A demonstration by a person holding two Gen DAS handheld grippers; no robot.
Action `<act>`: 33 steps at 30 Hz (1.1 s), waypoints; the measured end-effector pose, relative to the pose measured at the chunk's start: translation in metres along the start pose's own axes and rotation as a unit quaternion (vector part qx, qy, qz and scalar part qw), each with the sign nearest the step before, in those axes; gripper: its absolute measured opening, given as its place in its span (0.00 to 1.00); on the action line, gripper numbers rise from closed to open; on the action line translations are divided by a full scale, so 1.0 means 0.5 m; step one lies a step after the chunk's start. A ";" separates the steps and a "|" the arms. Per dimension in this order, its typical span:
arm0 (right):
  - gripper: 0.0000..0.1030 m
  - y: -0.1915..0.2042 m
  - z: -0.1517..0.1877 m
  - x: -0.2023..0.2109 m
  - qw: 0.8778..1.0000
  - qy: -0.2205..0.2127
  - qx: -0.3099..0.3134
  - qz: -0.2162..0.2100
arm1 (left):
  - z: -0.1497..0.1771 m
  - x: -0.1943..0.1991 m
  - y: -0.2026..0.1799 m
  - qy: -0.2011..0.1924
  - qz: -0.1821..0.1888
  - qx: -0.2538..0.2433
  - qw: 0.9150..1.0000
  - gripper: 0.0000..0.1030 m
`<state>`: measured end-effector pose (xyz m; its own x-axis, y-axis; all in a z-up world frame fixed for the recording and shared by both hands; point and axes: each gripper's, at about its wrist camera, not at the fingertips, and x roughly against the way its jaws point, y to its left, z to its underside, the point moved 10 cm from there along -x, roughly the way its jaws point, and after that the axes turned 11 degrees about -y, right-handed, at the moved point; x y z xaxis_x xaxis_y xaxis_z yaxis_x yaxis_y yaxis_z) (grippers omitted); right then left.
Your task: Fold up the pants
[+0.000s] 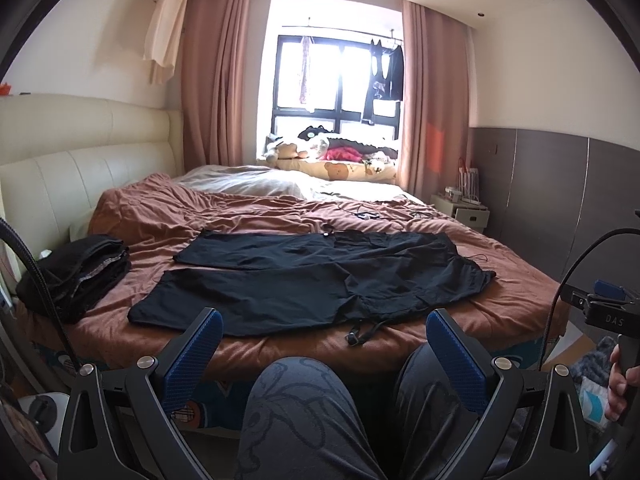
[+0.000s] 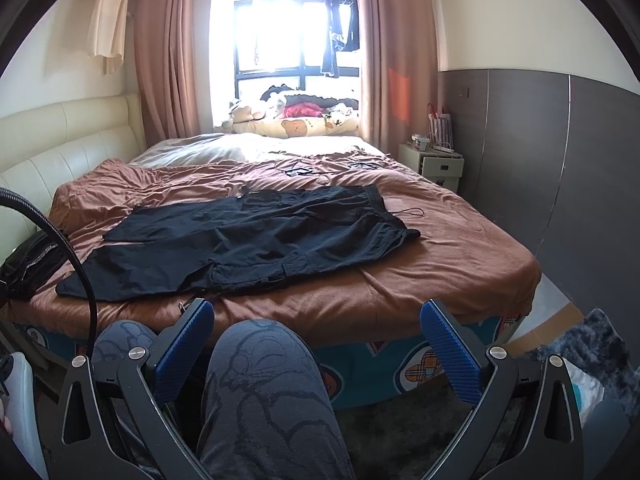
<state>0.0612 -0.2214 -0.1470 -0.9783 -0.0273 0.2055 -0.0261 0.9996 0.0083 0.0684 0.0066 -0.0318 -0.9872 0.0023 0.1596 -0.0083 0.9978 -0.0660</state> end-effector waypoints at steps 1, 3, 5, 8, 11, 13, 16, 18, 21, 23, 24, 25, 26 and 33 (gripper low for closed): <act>1.00 -0.002 0.000 0.002 1.000 0.000 -0.001 0.002 | -0.001 0.001 0.000 0.000 0.001 0.000 1.000 1.00; 1.00 -0.001 0.000 0.004 1.000 -0.001 -0.003 0.001 | 0.000 0.003 0.002 -0.001 0.000 -0.001 1.000 1.00; 1.00 0.000 0.001 0.005 1.000 -0.001 -0.004 0.000 | -0.001 0.002 0.003 -0.001 0.000 -0.001 1.000 1.00; 1.00 0.002 0.001 0.007 1.000 0.000 0.000 -0.001 | -0.002 0.003 0.002 -0.001 0.001 0.002 1.000 1.00; 1.00 0.002 0.001 0.009 1.000 0.001 0.000 -0.002 | -0.003 0.007 0.001 -0.004 0.002 0.001 1.000 1.00; 1.00 0.002 0.000 0.010 1.000 -0.001 0.000 -0.002 | -0.004 0.007 0.000 -0.005 0.003 0.003 1.000 1.00; 1.00 0.002 -0.002 0.010 1.000 -0.003 0.000 0.001 | -0.003 0.009 -0.001 -0.005 0.005 0.003 1.000 1.00; 1.00 0.001 -0.001 0.010 1.000 -0.003 -0.001 0.000 | -0.003 0.010 0.000 -0.006 0.004 0.003 1.000 1.00; 1.00 0.004 0.000 0.009 1.000 -0.003 0.000 0.001 | -0.005 0.012 0.005 -0.008 0.004 0.003 1.000 1.00; 1.00 0.004 0.000 0.010 1.000 -0.003 -0.001 0.000 | -0.005 0.013 0.006 -0.009 0.003 0.002 1.000 1.00; 1.00 0.006 0.000 0.009 1.000 -0.003 -0.001 0.000 | -0.005 0.014 0.007 -0.010 0.003 0.003 1.000 1.00; 1.00 0.006 0.001 0.009 1.000 -0.003 -0.001 -0.001 | -0.004 0.013 0.007 -0.010 0.003 0.003 1.000 1.00; 1.00 0.007 0.001 0.007 1.000 -0.002 -0.001 -0.001 | -0.004 0.013 0.009 -0.010 0.003 0.004 1.000 1.00; 1.00 0.005 0.003 0.003 1.000 -0.001 -0.007 0.000 | 0.000 0.012 0.012 -0.011 -0.001 0.004 1.000 1.00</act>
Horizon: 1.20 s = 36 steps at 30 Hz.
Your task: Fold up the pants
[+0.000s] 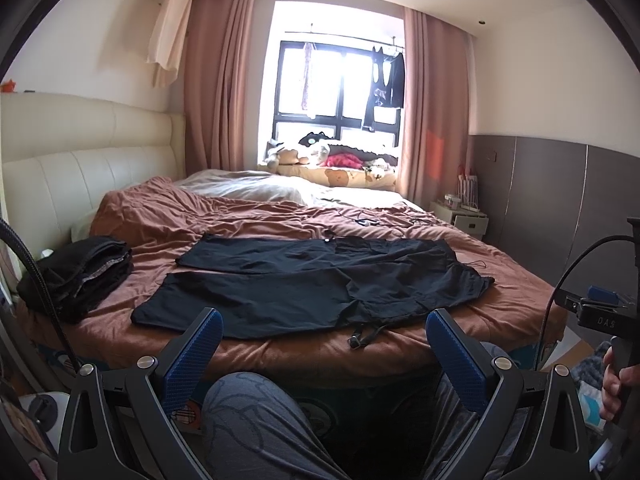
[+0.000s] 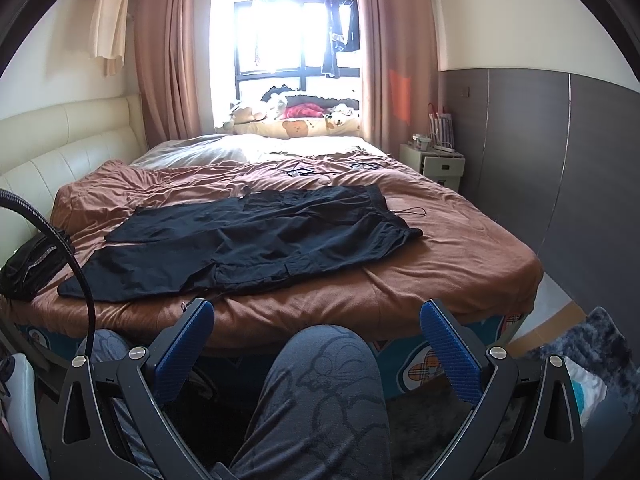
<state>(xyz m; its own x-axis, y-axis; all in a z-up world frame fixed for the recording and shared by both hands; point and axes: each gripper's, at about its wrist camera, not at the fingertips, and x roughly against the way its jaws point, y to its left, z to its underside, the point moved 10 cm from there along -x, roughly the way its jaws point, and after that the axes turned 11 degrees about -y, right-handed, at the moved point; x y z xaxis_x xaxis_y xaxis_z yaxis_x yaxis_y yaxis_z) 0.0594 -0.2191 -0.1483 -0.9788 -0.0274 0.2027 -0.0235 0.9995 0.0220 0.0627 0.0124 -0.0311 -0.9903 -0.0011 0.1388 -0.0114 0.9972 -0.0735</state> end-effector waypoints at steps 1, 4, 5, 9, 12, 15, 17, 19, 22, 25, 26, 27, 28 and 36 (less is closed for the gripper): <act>1.00 0.000 0.000 -0.002 1.000 0.001 -0.001 -0.001 | 0.001 -0.001 0.003 0.000 -0.001 0.001 1.000 1.00; 1.00 -0.001 0.002 -0.007 1.000 0.003 0.001 0.002 | 0.007 -0.007 0.013 0.003 -0.003 0.004 1.000 1.00; 1.00 -0.001 0.003 -0.011 1.000 0.004 0.001 0.002 | 0.009 -0.011 0.017 0.005 -0.004 0.005 1.000 1.00; 1.00 -0.003 0.007 -0.023 1.000 0.009 -0.002 -0.001 | 0.020 -0.024 0.036 0.012 -0.011 0.010 1.000 1.00; 1.00 -0.009 0.008 -0.036 1.000 0.015 -0.008 -0.005 | 0.030 -0.036 0.052 0.020 -0.017 0.015 1.000 1.00; 1.00 -0.011 0.007 -0.053 1.000 0.021 -0.013 -0.008 | 0.040 -0.050 0.070 0.027 -0.024 0.017 0.999 1.00; 1.00 -0.014 0.007 -0.065 1.000 0.025 -0.015 -0.009 | 0.045 -0.061 0.083 0.032 -0.029 0.020 0.999 1.00; 1.00 -0.018 0.005 -0.077 0.999 0.029 -0.017 -0.007 | 0.049 -0.072 0.097 0.036 -0.034 0.024 0.998 1.00; 1.00 -0.023 0.003 -0.099 0.999 0.036 -0.023 -0.008 | 0.057 -0.090 0.120 0.044 -0.043 0.028 0.998 1.00; 1.00 -0.027 0.000 -0.120 0.999 0.038 -0.026 -0.008 | 0.066 -0.110 0.142 0.052 -0.052 0.035 0.997 1.00; 1.00 -0.029 -0.001 -0.127 0.999 0.039 -0.025 -0.006 | 0.069 -0.116 0.149 0.055 -0.055 0.038 0.996 1.00; 1.00 -0.031 0.000 -0.132 0.999 0.040 -0.026 -0.006 | 0.072 -0.123 0.156 0.059 -0.057 0.041 0.996 1.00; 1.00 -0.032 0.000 -0.140 0.999 0.042 -0.027 -0.007 | 0.075 -0.131 0.162 0.062 -0.059 0.043 0.995 1.00; 1.00 -0.043 -0.003 -0.203 0.997 0.061 -0.042 -0.009 | 0.098 -0.196 0.210 0.087 -0.073 0.061 0.992 1.00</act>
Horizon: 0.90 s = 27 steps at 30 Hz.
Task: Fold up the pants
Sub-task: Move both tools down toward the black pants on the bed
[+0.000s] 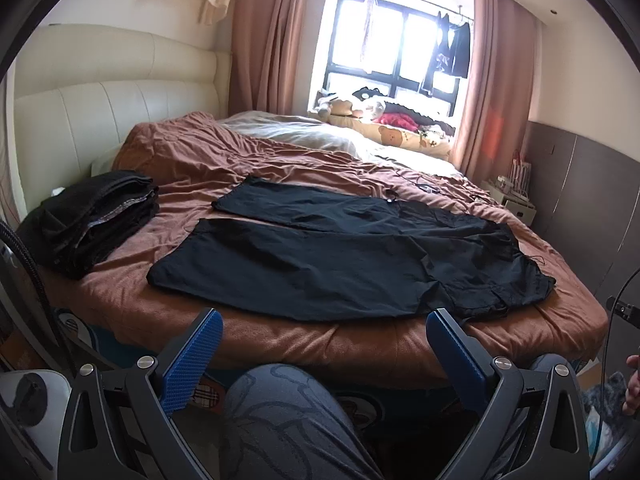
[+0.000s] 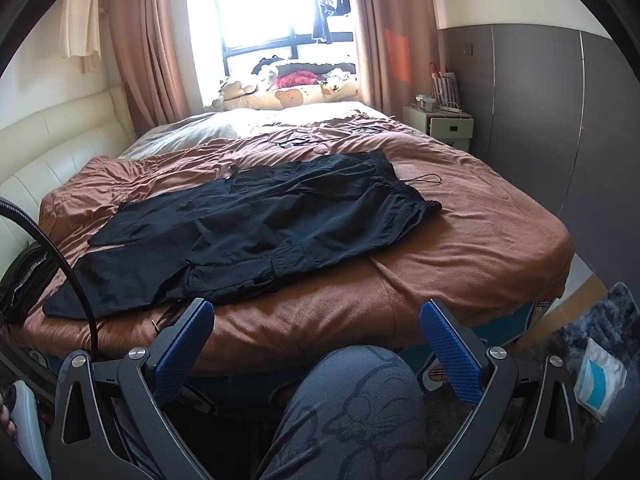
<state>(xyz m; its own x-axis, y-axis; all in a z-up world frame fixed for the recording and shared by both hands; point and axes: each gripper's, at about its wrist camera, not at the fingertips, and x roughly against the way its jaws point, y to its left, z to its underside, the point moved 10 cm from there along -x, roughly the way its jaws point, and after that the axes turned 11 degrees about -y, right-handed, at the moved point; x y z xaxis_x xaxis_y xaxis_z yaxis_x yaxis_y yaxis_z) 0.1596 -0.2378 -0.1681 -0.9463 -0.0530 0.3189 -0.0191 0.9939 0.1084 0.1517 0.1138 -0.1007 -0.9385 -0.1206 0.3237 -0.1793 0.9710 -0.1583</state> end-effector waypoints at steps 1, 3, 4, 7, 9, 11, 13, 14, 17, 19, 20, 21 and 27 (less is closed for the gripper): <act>1.00 -0.001 -0.002 -0.010 1.000 0.003 -0.002 0.000 | 0.000 -0.009 0.004 0.003 -0.003 0.002 1.000 1.00; 1.00 -0.004 -0.003 -0.031 1.000 0.012 -0.005 -0.001 | 0.002 -0.031 0.013 0.010 -0.009 0.008 1.000 1.00; 1.00 -0.005 -0.003 -0.042 1.000 0.016 -0.006 -0.003 | 0.003 -0.041 0.018 0.014 -0.010 0.012 1.000 1.00; 1.00 -0.013 -0.009 -0.069 1.000 0.025 -0.007 0.002 | 0.007 -0.071 0.032 0.025 -0.012 0.019 0.999 1.00; 1.00 -0.015 -0.016 -0.088 1.000 0.030 -0.010 0.002 | 0.008 -0.090 0.043 0.031 -0.018 0.024 0.999 1.00; 1.00 -0.018 -0.021 -0.108 0.999 0.034 -0.011 0.003 | 0.011 -0.108 0.052 0.037 -0.022 0.031 0.999 1.00; 1.00 -0.017 -0.023 -0.128 0.999 0.039 -0.012 0.003 | 0.015 -0.125 0.061 0.042 -0.027 0.038 0.998 1.00; 1.00 -0.019 -0.025 -0.139 0.999 0.042 -0.013 0.002 | 0.016 -0.134 0.067 0.045 -0.029 0.042 0.998 1.00; 1.00 -0.027 -0.023 -0.162 0.998 0.052 -0.018 0.004 | 0.026 -0.160 0.083 0.057 -0.039 0.054 0.996 0.95; 1.00 -0.030 -0.021 -0.177 0.998 0.060 -0.023 0.003 | 0.033 -0.175 0.093 0.063 -0.043 0.063 0.995 0.95; 1.00 -0.033 -0.021 -0.186 0.998 0.063 -0.024 0.002 | 0.036 -0.181 0.099 0.066 -0.045 0.068 0.994 0.94; 1.00 -0.035 -0.020 -0.193 0.997 0.066 -0.025 0.003 | 0.040 -0.188 0.104 0.069 -0.047 0.072 0.994 0.94; 1.00 -0.038 -0.021 -0.244 0.996 0.084 -0.034 -0.003 | 0.063 -0.229 0.137 0.090 -0.066 0.092 0.989 0.90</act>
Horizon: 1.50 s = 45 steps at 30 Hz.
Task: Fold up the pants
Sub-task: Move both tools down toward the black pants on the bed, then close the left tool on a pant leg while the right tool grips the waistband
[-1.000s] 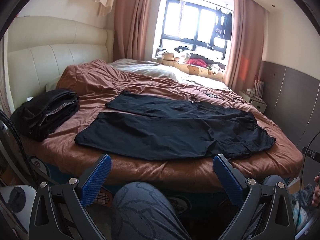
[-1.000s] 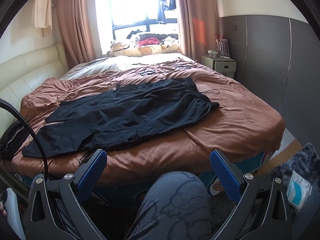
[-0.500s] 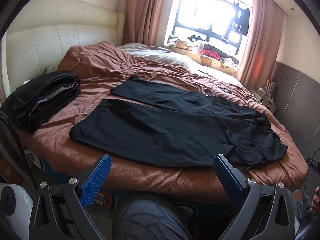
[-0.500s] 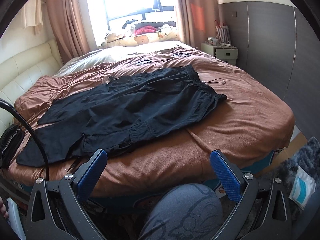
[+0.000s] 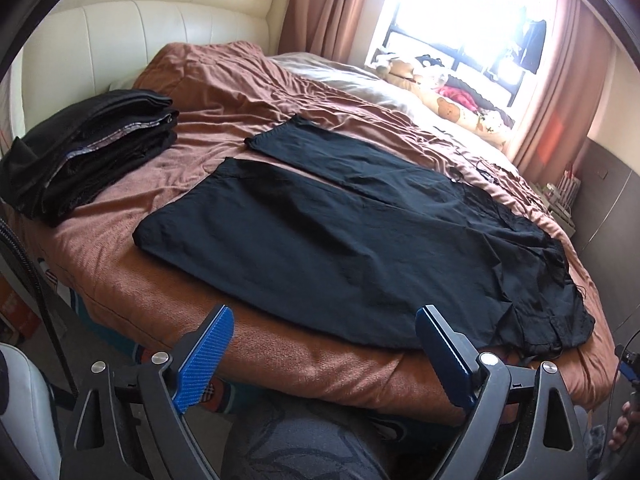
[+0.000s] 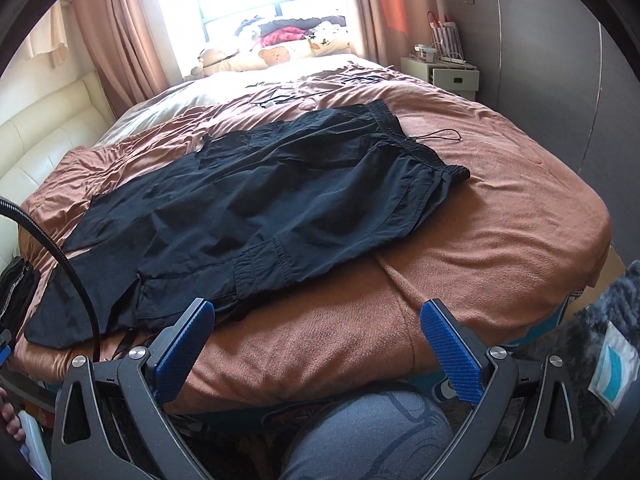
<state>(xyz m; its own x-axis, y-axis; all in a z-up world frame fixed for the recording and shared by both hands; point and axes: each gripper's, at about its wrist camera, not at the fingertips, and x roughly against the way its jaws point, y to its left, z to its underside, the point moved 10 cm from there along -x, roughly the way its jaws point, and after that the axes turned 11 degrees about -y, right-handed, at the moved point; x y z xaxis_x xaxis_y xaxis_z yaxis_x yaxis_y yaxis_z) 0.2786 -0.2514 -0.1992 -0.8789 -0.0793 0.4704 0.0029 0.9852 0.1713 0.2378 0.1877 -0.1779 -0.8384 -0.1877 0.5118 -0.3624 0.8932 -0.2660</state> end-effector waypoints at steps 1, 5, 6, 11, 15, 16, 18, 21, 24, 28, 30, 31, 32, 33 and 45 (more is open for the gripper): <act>1.00 -0.003 0.000 -0.010 1.000 0.004 -0.001 0.001 | 0.002 -0.008 0.007 0.003 -0.003 0.004 1.000 0.90; 1.00 -0.011 0.000 -0.046 1.000 0.020 -0.005 -0.001 | 0.008 -0.034 0.034 0.015 -0.016 0.022 1.000 0.86; 1.00 -0.012 0.001 -0.054 1.000 0.024 -0.006 -0.002 | 0.008 -0.039 0.041 0.017 -0.019 0.026 0.999 0.86; 1.00 -0.021 -0.003 -0.096 0.999 0.039 -0.012 -0.008 | 0.011 -0.063 0.068 0.029 -0.023 0.053 0.998 0.75; 1.00 -0.030 -0.008 -0.126 0.999 0.044 -0.026 -0.015 | 0.014 -0.081 0.107 0.036 -0.035 0.086 0.995 0.73; 1.00 -0.034 -0.007 -0.131 0.998 0.046 -0.029 -0.014 | 0.015 -0.084 0.118 0.036 -0.039 0.094 0.994 0.72; 1.00 -0.045 -0.008 -0.141 0.998 0.048 -0.035 -0.010 | 0.016 -0.091 0.139 0.039 -0.046 0.106 0.993 0.72; 1.00 -0.059 -0.008 -0.152 0.998 0.052 -0.044 -0.007 | 0.011 -0.100 0.167 0.036 -0.048 0.121 0.991 0.70; 1.00 -0.074 -0.007 -0.163 0.997 0.056 -0.051 -0.003 | 0.008 -0.114 0.196 0.036 -0.061 0.134 0.988 0.66; 1.00 -0.093 -0.004 -0.174 0.996 0.062 -0.061 0.006 | 0.008 -0.138 0.229 0.044 -0.071 0.151 0.985 0.59; 1.00 -0.100 -0.002 -0.182 0.996 0.067 -0.053 0.020 | 0.007 -0.152 0.244 0.049 -0.078 0.154 0.984 0.56; 1.00 -0.102 -0.003 -0.185 0.996 0.067 -0.047 0.028 | 0.006 -0.158 0.250 0.050 -0.081 0.157 0.983 0.55; 1.00 -0.104 -0.004 -0.186 0.996 0.065 -0.042 0.037 | 0.004 -0.165 0.257 0.052 -0.083 0.159 0.982 0.54; 1.00 -0.102 -0.004 -0.186 0.996 0.064 -0.039 0.041 | 0.003 -0.171 0.263 0.052 -0.085 0.161 0.982 0.53; 1.00 -0.153 -0.009 -0.208 0.993 0.057 -0.104 0.009 | -0.010 -0.208 0.299 0.058 -0.129 0.138 0.980 0.16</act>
<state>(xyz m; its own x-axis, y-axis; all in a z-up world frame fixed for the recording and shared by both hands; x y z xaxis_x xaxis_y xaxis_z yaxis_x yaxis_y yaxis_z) 0.3719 -0.3191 -0.2571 -0.8183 -0.0907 0.5676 0.1265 0.9349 0.3317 0.2731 0.3428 -0.2669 -0.6581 -0.3318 0.6758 -0.6668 0.6738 -0.3185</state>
